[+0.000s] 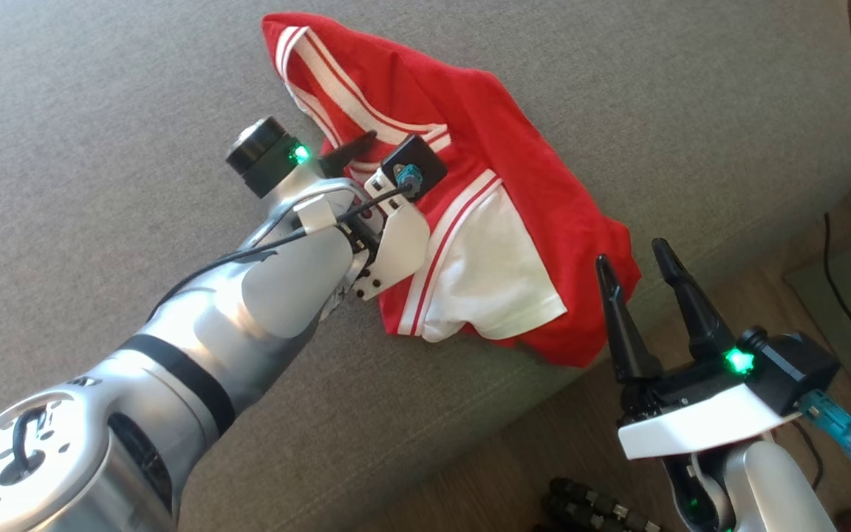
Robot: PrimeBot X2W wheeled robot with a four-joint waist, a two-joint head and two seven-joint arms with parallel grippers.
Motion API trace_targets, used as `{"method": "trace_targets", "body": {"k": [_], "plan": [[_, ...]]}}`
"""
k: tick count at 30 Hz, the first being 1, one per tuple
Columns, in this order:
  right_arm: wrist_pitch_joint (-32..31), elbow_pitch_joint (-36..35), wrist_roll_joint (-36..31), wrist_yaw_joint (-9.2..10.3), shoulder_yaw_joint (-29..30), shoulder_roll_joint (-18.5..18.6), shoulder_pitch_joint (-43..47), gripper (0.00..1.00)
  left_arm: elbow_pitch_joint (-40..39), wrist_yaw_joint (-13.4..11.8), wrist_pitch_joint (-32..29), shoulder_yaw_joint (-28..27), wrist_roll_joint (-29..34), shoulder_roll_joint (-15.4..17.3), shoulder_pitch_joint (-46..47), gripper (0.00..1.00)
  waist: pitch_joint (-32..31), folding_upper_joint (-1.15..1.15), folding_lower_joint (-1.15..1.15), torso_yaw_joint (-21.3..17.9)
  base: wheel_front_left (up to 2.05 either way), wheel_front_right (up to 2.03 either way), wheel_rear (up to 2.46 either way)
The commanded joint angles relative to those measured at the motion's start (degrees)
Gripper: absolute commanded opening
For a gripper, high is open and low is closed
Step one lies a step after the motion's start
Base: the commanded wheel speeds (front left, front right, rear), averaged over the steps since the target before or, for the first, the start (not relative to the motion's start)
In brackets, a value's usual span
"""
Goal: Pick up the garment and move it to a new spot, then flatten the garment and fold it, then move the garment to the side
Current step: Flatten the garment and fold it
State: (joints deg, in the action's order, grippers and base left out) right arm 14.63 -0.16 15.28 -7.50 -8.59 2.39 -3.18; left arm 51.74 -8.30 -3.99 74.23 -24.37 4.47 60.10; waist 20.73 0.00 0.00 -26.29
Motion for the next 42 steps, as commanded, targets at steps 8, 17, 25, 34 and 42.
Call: {"method": "trace_targets", "body": {"k": [8, 17, 25, 34, 42], "plan": [[0.37, -1.67, 0.28, 0.01, -0.27, 0.49, -0.28, 1.00, -3.16, 5.08, 4.75, -4.13, -3.43, -1.25, 1.96, 0.00, -2.02, 0.00, 0.00, 1.65, 0.00, 0.00, 0.00], [0.37, -1.10, 0.51, 0.01, -0.14, 0.49, -0.05, 1.00, -12.55, 7.18, 17.32, -18.55, -16.67, -1.56, 7.20, 0.00, -4.81, 0.00, 0.00, 3.19, 0.00, 0.00, 0.00], [0.37, -1.05, 0.87, 0.01, 1.26, 0.49, 0.37, 1.00, -21.51, 11.50, 18.93, -29.74, -25.65, 0.73, 4.39, 0.00, -6.89, 0.00, 0.00, 6.75, 0.00, 0.00, 0.00], [0.37, -1.45, -0.51, 0.01, 1.93, 0.49, 0.24, 1.00, -26.62, 12.32, 18.98, -37.36, -15.43, 12.17, -21.62, 0.16, -5.79, 0.00, 0.00, 11.28, 0.00, 0.00, 0.00], [0.37, -1.48, -2.55, 0.01, 2.47, 0.49, 0.56, 1.00, -33.20, 8.94, 18.98, -51.42, -1.57, 14.23, -33.80, 1.00, -5.48, 0.00, 0.00, 14.82, 0.00, 0.00, 0.00]]}}
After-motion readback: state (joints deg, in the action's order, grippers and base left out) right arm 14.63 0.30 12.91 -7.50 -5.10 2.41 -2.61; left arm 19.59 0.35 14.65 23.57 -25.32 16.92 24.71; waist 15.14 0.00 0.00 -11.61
